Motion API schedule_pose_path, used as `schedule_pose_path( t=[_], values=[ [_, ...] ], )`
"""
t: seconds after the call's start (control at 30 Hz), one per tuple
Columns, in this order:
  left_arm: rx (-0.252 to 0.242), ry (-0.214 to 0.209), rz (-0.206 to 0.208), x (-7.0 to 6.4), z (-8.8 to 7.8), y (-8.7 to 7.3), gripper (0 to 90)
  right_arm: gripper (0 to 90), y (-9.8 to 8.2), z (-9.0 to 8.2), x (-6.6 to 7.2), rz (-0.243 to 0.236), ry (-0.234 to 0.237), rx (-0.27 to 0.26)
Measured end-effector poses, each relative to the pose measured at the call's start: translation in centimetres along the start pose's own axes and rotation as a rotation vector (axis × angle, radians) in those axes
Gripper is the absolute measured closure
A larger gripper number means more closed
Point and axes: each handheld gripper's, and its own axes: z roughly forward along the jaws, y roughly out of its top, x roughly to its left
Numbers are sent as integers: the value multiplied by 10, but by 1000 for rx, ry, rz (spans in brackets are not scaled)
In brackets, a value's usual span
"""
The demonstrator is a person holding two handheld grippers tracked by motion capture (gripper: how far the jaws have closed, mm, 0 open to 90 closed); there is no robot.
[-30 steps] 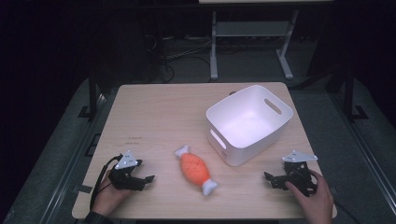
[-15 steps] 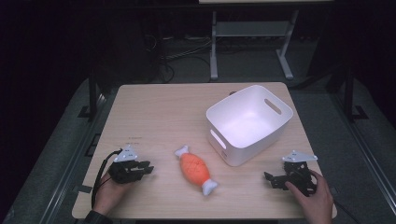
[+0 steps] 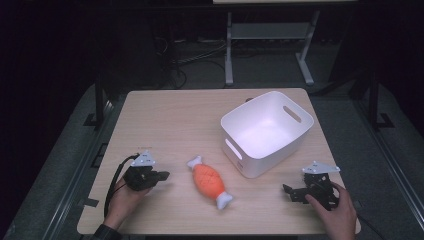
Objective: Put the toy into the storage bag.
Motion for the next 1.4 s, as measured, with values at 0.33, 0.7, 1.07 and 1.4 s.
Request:
schedule_pose_path(
  t=[0.33, 0.7, 1.07, 1.4],
  values=[
    [1, -13, 0, 1, 11, 12, 896, 19, 0, 0, 0, 0, 0, 0],
    [24, -28, 22, -1, 32, 29, 895, 19, 0, 0, 0, 0, 0, 0],
    [31, -43, 35, -5, 52, 45, 895, 19, 0, 0, 0, 0, 0, 0],
    [44, -57, 55, -7, 65, 58, 895, 19, 0, 0, 0, 0, -1, 0]
  ],
)
